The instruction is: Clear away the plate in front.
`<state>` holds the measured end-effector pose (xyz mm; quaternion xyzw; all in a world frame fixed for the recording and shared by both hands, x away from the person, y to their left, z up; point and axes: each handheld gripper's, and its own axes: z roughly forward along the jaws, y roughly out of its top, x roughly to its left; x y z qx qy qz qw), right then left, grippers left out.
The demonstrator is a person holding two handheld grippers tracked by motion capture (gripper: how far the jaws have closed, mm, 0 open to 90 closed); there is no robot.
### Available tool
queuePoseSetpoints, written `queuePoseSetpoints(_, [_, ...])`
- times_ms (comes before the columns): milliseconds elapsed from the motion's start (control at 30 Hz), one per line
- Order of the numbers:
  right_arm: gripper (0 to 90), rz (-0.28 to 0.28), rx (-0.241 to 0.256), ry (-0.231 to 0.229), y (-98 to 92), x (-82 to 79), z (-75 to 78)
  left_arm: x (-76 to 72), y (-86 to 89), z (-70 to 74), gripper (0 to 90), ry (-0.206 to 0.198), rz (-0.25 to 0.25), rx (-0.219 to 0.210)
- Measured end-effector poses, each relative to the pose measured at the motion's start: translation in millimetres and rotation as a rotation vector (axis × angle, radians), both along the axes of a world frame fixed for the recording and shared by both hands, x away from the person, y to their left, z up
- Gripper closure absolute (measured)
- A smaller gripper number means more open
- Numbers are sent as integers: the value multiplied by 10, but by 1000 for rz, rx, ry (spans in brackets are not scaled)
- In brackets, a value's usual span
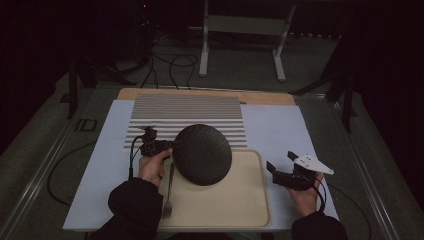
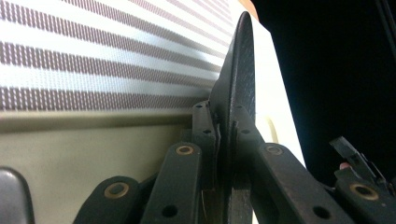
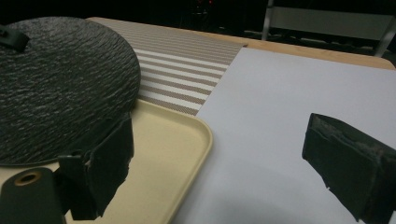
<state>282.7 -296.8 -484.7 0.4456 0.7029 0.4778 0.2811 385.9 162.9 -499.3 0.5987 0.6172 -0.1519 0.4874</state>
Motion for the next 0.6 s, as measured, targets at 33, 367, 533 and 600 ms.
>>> queuePoseSetpoints(33, [88, 0, 0, -1, 1, -1, 0, -7, 0, -5, 851, -4, -7, 1])
queuePoseSetpoints(367, [88, 1, -1, 2, 11, 1, -3, -94, 32, 6, 856, -38, -90, 50])
queuePoseSetpoints(533, [88, 2, -5, 3, 16, 7, -10, -126, 24, 31, 844, -59, -126, 99])
queuePoseSetpoints(600, [88, 2, -4, 5, 18, 8, -11, -151, 28, 51, 838, -67, -147, 128])
